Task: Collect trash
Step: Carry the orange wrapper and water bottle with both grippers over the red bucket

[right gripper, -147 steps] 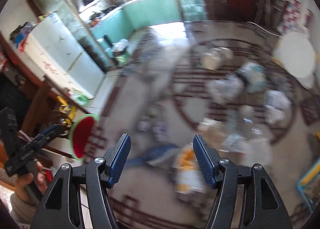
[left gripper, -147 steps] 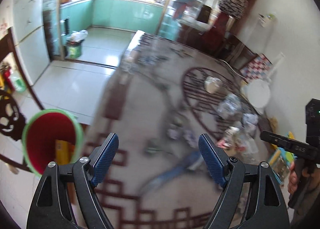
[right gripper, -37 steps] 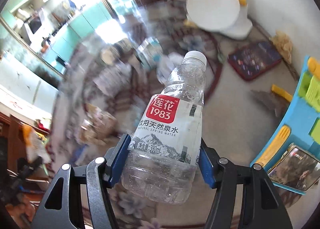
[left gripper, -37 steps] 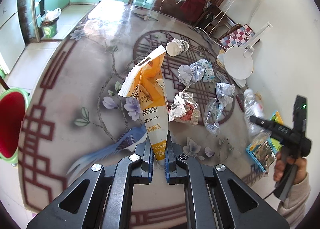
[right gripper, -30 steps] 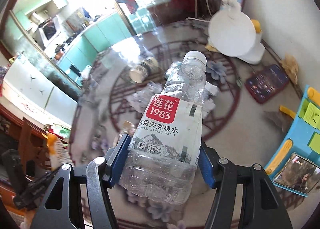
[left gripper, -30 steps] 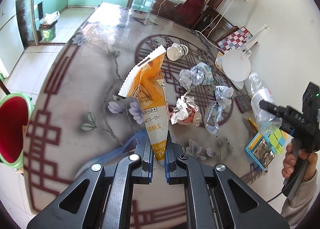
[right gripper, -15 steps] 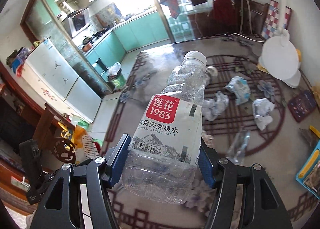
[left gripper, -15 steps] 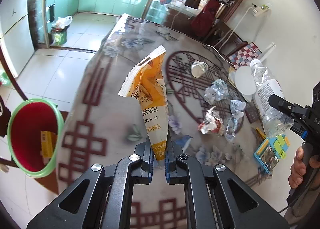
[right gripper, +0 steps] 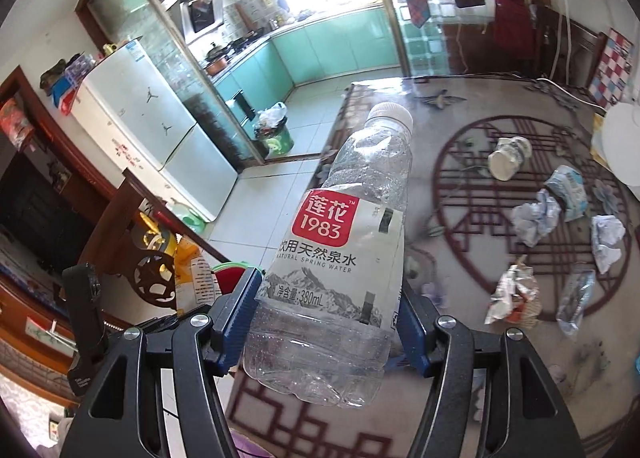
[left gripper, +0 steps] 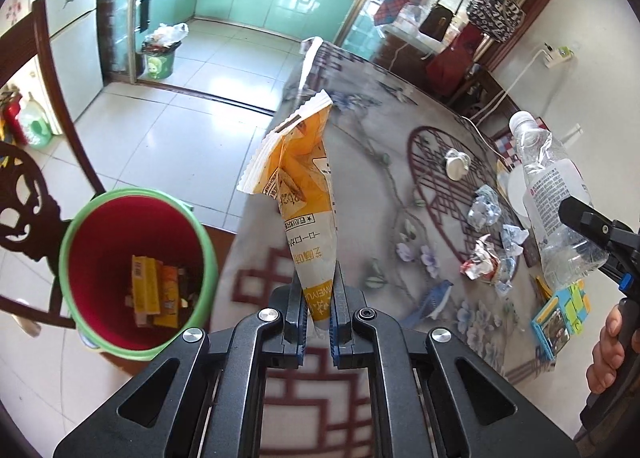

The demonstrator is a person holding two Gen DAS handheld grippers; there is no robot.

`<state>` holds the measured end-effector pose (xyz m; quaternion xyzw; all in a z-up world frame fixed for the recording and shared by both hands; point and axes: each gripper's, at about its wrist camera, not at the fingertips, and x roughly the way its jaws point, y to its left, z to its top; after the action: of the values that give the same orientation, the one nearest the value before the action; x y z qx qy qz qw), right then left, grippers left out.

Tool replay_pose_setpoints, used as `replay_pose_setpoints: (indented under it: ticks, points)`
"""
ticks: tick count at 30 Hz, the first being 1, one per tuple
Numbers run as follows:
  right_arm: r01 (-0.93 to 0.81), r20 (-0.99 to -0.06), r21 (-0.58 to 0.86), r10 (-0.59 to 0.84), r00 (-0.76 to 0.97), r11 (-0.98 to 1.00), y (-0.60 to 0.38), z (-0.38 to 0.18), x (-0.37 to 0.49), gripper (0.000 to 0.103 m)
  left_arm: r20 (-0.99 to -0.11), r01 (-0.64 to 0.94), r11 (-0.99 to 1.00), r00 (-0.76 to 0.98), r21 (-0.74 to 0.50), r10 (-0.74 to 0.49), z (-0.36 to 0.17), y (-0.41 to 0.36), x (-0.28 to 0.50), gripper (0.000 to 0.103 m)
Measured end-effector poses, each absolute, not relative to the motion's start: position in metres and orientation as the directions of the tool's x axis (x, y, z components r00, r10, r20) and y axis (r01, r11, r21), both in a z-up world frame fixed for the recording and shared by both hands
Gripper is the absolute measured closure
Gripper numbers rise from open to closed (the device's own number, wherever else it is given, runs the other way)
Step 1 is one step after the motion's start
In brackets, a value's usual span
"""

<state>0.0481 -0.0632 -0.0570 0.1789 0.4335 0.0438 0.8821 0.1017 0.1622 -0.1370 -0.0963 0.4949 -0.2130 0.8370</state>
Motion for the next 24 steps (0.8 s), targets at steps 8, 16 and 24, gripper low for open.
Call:
replay_pose_setpoints:
  ticks: [8,16,24]
  points:
    - [0.0,-0.774,0.344,0.284,0.566,0.939,-0.008,-0.072,0.079,0.04,-0.799,0.189,0.905,0.425,-0.381,-0.425,-0.151,0.205,0.117,0.095]
    - [-0.08,-0.792,0.358,0.348,0.501,0.93,0.035,-0.094,0.107,0.04,-0.812,0.124,0.917,0.431,-0.379,-0.394,-0.164,0.238,0.123,0.095]
    - [-0.141,-0.823,0.349,0.375,0.426,0.927,0.064,-0.123,0.127,0.04,-0.831,0.071,0.929,0.428,-0.362,-0.356,-0.177,0.258,0.123,0.095]
